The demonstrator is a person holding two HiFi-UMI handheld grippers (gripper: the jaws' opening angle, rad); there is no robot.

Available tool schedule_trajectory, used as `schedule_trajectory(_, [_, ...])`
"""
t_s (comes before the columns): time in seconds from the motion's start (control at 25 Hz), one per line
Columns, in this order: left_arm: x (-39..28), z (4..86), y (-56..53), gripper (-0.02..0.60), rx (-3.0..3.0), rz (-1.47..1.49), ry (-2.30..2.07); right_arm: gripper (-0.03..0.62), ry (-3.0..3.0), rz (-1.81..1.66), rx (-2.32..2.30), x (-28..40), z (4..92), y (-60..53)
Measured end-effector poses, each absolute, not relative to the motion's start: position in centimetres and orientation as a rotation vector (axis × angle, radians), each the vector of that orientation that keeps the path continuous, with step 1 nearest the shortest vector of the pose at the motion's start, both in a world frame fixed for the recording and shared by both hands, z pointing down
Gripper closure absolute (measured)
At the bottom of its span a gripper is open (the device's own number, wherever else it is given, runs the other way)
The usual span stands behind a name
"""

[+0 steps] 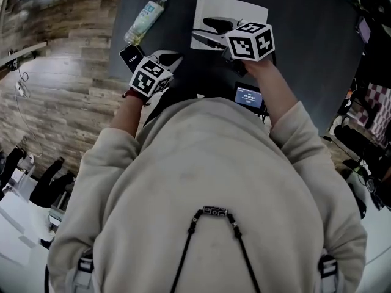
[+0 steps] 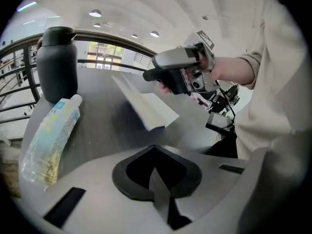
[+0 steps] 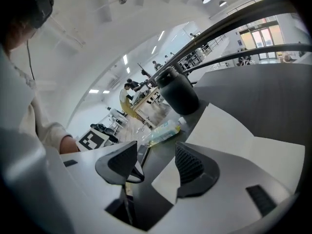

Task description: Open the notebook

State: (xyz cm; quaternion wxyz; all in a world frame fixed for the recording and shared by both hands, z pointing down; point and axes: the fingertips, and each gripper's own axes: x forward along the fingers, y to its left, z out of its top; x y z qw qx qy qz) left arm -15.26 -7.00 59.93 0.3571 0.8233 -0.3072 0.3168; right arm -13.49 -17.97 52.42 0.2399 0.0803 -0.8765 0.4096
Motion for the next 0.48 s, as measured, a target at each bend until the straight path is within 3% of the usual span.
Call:
schedule_trajectory(0.24, [-16.1, 59.3, -5.6, 0.580, 2.078, 0.687, -0.833, 0.341, -2.225, 0.888, 0.079, -13.2, 56.7, -13.9])
schedule_trajectory(0.48, [-15.4, 58.4, -6.2, 0.580, 2.083, 0.603, -0.856, 0.366, -2.230, 0.936, 0.124, -11.7, 57.0, -14.0])
